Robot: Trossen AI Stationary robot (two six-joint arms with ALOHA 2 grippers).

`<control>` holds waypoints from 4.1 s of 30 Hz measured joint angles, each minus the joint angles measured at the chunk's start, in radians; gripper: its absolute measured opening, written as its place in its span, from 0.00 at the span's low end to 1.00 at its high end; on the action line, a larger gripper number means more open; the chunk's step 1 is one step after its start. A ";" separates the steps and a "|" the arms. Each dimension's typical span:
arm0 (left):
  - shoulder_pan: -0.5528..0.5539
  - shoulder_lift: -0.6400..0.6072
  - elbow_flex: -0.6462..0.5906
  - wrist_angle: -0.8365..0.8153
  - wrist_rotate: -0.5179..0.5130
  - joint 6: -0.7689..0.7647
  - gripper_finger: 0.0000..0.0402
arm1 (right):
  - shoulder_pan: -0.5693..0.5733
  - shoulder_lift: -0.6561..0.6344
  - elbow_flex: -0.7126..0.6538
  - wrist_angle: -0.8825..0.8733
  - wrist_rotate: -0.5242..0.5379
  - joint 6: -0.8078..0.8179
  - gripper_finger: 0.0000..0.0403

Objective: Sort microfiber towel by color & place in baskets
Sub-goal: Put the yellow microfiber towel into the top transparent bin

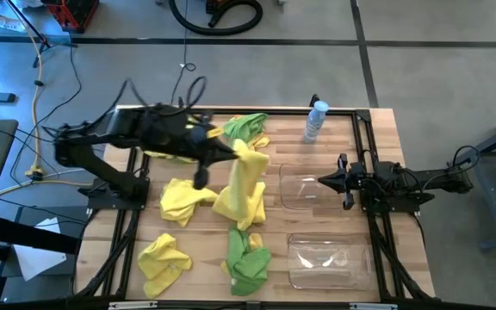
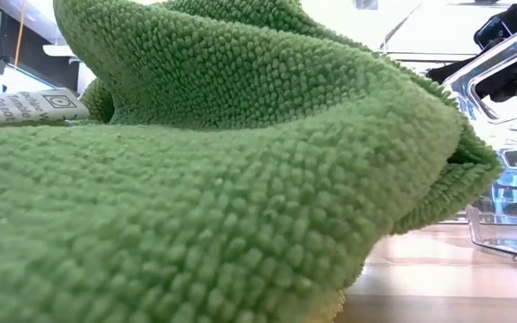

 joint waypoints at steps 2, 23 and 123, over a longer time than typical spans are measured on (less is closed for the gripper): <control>0.000 0.071 0.087 -0.001 0.000 0.029 0.00 | 0.000 0.000 0.000 0.000 0.000 0.000 0.00; 0.080 0.520 0.437 0.093 -0.010 0.034 0.00 | 0.000 0.000 0.000 0.000 0.000 0.000 0.00; 0.205 0.798 0.446 0.054 0.254 -0.242 0.28 | 0.000 0.000 0.000 0.004 0.023 0.001 0.00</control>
